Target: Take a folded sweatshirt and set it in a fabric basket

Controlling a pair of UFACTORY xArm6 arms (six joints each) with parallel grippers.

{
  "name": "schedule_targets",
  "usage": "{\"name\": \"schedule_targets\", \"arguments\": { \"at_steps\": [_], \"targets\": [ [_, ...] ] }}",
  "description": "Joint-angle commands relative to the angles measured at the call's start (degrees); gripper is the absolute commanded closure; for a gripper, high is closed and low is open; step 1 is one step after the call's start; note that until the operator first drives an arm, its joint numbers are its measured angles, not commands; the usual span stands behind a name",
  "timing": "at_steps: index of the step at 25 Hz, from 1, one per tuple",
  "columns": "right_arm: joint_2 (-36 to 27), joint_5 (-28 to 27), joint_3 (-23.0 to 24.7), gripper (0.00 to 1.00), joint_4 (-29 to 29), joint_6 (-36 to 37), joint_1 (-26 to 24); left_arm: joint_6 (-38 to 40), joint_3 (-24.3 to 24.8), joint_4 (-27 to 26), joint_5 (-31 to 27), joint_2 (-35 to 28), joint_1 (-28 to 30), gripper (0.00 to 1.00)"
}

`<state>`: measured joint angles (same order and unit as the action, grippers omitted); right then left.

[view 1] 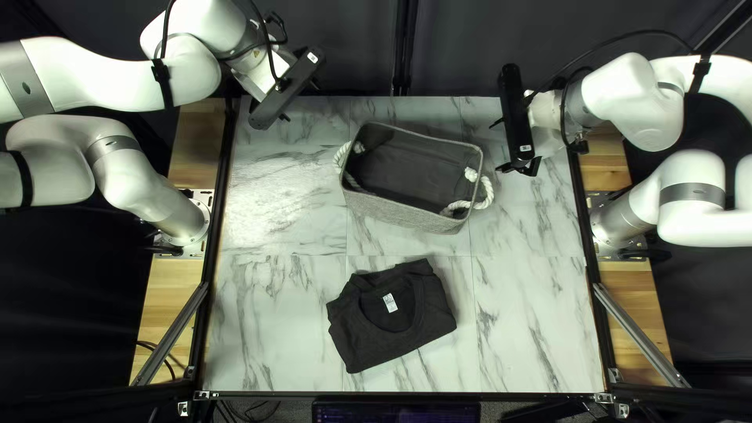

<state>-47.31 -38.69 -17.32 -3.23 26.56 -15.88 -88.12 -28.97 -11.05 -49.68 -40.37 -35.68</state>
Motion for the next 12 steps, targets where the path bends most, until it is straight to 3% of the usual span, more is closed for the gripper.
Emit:
{"name": "schedule_targets", "arguments": {
  "at_steps": [1, 10, 12],
  "targets": [
    [0.0, 0.0, 0.0, 0.0, 0.0, 0.0, 0.0, 0.0, 0.0, 0.0, 0.0, 0.0, 0.0, 0.0],
    [0.0, 0.0, 0.0, 0.0, 0.0, 0.0, 0.0, -0.42, 0.27, -0.72, -0.11, -0.19, -0.32, 0.0],
    [-0.61, -0.19, 0.4, 0.0, 0.3, 0.21, -0.15, 4.3, -1.35, -0.03, -0.64, -0.04, 1.66, 0.0]
  ]
}}
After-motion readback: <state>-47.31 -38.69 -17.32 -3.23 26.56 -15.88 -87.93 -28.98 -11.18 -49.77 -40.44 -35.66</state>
